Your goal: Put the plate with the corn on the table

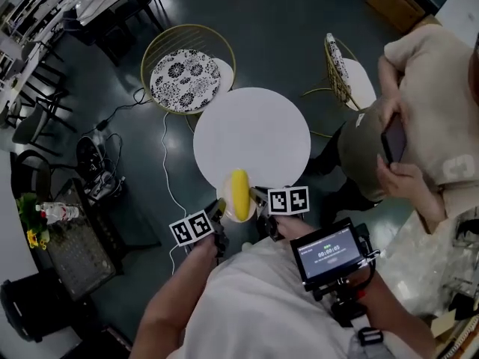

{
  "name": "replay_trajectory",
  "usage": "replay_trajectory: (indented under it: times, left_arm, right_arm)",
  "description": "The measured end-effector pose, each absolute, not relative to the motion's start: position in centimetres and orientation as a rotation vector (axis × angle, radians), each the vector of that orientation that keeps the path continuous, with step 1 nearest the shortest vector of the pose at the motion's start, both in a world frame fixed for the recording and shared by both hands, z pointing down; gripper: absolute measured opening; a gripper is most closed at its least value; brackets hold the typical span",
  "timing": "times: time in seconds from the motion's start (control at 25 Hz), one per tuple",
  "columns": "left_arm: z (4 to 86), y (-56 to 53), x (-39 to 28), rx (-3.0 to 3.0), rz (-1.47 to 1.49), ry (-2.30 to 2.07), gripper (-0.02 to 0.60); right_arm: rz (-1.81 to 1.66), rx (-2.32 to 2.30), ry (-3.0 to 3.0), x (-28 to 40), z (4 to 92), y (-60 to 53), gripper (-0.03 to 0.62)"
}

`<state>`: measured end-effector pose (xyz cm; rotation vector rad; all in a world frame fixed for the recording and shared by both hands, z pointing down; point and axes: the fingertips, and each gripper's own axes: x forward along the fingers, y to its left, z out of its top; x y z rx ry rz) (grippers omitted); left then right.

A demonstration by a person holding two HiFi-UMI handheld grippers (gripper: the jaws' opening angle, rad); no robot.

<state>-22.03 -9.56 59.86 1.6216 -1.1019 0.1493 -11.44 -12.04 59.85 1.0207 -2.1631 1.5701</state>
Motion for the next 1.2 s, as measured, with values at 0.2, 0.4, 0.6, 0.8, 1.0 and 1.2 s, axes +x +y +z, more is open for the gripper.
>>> replay_trajectory:
  times: [0.2,0.4,0.6,0.8,1.0,1.2]
  left_arm:
    - [61.4,-13.5,-21.0,1.63,0.186,-1.068,0.04]
    - [63.1,-16.5,-19.3,1.642,0.226,-1.031,0.04]
    - [64.7,-20.2,-18.0,1.652,0.257,-1.011,0.04]
    - [66.5,-22.5,-16.3,1.665,0.292,-0.984,0.04]
    - [68.3,-24.5,-14.6,1.664,0.315,-0.963,0.04]
    - [70.4,-26.1,-13.2,1.662,0.34,-0.951,0.04]
  right_arm:
    - [1.583,1.047,-2.142,-10.4,61.4,-15.6,0.043]
    - [1.61,1.098,-2.118,-8.5,63.2,-18.1,0.043]
    - [1.628,1.136,-2.109,-7.3,65.0,-21.4,0.043]
    - [1.627,1.171,-2.088,-5.6,66.6,-23.3,0.043]
    - [1.635,1.201,-2.064,-3.8,68.6,-25.0,0.043]
    - [1.652,1.234,-2.05,-2.3,70.7,-26.5,0.043]
